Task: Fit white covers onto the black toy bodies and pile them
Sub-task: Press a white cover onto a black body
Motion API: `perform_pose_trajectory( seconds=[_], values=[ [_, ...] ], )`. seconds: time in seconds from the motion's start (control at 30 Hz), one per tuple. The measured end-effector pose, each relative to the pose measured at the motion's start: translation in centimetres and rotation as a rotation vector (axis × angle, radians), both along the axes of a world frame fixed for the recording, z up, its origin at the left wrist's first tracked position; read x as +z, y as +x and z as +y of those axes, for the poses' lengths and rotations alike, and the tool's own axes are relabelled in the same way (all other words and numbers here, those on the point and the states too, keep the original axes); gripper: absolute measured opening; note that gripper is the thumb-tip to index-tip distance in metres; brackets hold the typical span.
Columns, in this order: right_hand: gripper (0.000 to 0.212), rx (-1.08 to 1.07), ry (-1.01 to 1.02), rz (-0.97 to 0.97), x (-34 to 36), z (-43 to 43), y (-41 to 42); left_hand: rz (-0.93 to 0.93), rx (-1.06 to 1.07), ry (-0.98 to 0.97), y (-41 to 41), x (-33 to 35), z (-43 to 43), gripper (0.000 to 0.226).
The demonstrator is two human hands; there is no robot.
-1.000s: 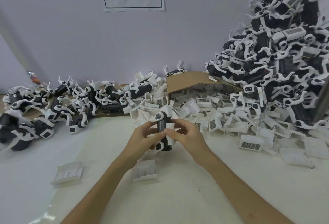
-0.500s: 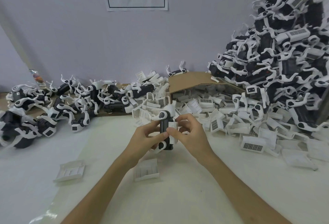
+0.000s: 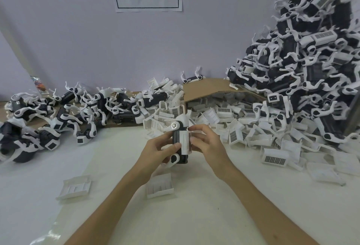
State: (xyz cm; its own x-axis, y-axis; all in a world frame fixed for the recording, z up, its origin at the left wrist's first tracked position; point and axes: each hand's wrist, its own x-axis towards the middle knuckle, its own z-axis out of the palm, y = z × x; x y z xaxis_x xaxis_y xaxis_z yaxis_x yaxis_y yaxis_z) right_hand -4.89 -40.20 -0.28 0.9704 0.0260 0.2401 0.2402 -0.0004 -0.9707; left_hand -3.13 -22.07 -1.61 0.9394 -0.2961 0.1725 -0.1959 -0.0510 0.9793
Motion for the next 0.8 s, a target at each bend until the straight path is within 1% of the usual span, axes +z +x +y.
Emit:
perform_pose_trajectory(
  seconds=[0.1,0.2,0.23,0.53,0.7,0.8],
  values=[
    [0.021,-0.013,-0.089,-0.028,-0.13,0.16,-0.03,0.046,-0.004,-0.032,-0.04,0.12,0.04,0.037],
    [0.022,-0.033,-0.142,-0.059,-0.19,0.26,-0.08,0.079,0.003,-0.051,0.05,0.15,0.12,0.022],
    [0.023,-0.035,-0.151,-0.065,-0.23,0.24,-0.06,0.081,0.011,-0.053,-0.02,0.24,0.1,0.02],
    [0.026,-0.05,-0.18,-0.097,-0.45,0.23,-0.09,-0.006,0.043,0.013,-0.47,0.7,-0.04,0.016],
    [0.022,-0.067,-0.178,-0.092,-0.46,0.35,-0.05,-0.015,0.044,0.036,-0.44,0.7,-0.16,0.016],
    [0.019,-0.081,-0.193,-0.105,-0.44,0.45,-0.03,-0.035,0.035,0.062,-0.56,0.81,-0.38,0.02]
  ],
)
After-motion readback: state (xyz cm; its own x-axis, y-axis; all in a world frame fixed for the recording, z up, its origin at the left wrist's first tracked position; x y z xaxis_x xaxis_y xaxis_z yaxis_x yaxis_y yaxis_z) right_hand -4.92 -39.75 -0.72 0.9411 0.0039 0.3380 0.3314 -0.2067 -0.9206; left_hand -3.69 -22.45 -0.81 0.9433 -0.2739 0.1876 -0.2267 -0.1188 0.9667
